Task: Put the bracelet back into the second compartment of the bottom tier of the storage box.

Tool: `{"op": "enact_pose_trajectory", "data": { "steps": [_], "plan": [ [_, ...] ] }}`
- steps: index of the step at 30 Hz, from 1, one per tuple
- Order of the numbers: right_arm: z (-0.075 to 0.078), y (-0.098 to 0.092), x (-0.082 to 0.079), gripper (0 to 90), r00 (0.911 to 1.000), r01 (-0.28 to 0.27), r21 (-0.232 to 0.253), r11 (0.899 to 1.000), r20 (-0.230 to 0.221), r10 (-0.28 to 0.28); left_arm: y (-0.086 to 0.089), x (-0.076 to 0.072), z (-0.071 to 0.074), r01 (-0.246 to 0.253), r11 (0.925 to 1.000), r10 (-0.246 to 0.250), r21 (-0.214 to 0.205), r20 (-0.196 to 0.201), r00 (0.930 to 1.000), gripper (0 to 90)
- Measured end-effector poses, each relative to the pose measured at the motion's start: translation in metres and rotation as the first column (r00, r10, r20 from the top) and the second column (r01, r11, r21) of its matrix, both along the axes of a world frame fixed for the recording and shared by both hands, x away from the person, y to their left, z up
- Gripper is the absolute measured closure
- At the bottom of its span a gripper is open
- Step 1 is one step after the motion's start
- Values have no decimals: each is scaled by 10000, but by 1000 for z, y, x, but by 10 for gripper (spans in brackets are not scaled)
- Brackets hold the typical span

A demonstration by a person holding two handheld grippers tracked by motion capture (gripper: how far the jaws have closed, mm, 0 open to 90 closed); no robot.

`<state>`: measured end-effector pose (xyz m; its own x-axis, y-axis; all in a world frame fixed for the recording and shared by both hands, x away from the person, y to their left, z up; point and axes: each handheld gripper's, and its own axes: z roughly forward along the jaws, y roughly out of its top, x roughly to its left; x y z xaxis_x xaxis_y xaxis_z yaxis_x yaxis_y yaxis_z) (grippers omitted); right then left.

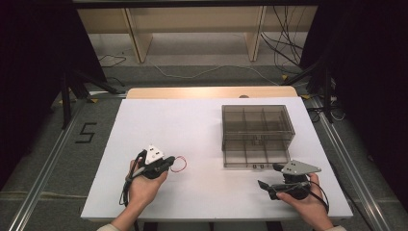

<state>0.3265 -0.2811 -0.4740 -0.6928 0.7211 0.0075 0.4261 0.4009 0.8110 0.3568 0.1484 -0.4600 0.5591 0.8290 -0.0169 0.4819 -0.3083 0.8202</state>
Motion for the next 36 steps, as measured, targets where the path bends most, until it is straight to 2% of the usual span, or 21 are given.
{"op": "enact_pose_trajectory", "data": {
  "steps": [36],
  "plan": [
    [0, 0, 0, 168, 10000, 42, 5, 10000, 14, -42, -40, 10, 9, 845, 9964, -842, -83, 261, 9961, 897]
  ]
}}
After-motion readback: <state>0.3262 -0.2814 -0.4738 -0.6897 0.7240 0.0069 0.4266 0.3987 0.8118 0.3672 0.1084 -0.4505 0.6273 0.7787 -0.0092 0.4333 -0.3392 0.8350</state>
